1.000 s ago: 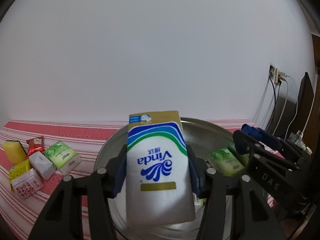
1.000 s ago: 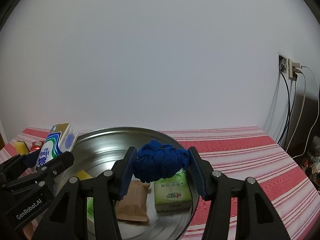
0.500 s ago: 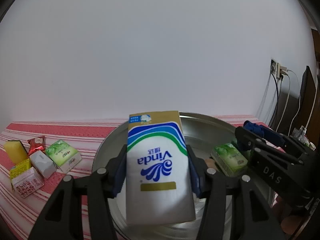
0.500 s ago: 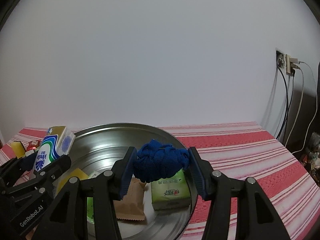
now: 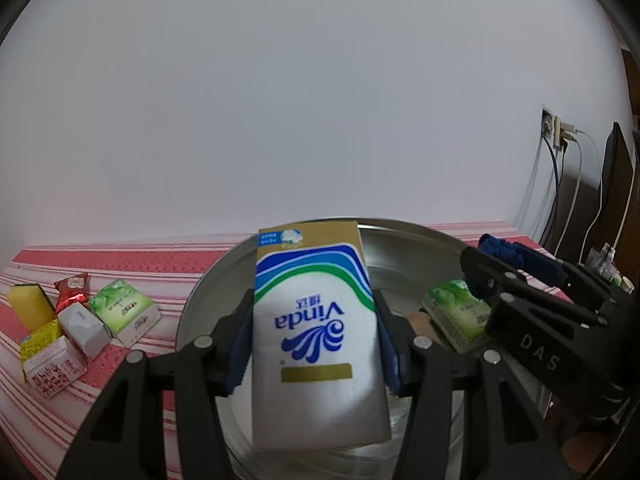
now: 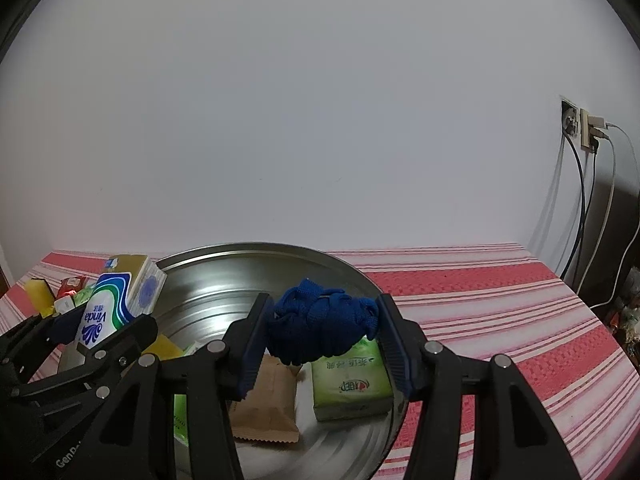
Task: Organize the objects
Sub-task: 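Lower the blue cloth into the tin with the right gripper while the left lowers the Vinda pack, then move both grippers from the tin back toward the pile of items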
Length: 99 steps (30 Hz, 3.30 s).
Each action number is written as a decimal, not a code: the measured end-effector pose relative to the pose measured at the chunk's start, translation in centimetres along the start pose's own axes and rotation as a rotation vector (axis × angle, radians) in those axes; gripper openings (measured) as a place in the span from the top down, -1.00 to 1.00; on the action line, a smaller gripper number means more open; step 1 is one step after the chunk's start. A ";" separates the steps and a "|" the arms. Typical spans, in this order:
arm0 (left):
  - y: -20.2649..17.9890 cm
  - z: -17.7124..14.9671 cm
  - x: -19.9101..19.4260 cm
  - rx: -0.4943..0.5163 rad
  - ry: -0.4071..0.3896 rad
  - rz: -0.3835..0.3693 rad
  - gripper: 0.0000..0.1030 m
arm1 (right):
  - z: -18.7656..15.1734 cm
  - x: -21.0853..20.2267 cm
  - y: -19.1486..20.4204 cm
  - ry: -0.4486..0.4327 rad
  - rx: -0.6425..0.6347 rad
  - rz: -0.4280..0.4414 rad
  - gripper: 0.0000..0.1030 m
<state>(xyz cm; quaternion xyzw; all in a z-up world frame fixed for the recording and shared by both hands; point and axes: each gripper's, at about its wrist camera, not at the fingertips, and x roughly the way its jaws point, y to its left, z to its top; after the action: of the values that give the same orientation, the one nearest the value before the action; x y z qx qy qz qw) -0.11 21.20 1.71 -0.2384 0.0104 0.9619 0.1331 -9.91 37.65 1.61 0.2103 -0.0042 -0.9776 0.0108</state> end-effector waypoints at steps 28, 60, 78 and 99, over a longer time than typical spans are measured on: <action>3.3 0.3 -3.3 -0.107 -0.206 0.238 -1.00 | 0.1 -2.9 -3.5 -0.183 0.189 -0.082 -0.35; 6.6 -1.4 -3.7 -0.107 -0.169 0.271 -1.00 | -3.1 -8.8 -4.5 -0.392 0.254 -0.186 -0.35; 21.6 -1.8 -5.7 -0.173 -0.138 0.478 -1.00 | -4.1 -10.0 6.3 -0.336 0.060 0.039 -0.35; 35.3 -2.4 -5.4 -0.430 -0.031 0.539 -1.00 | -4.6 -0.3 27.1 0.177 -0.350 0.505 -0.36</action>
<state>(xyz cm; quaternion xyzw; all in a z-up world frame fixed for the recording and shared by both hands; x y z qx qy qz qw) -3.66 -14.39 0.51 -0.2353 -0.1319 0.9462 -0.1788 -7.23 10.53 -2.12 0.2816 0.1127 -0.9078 0.2896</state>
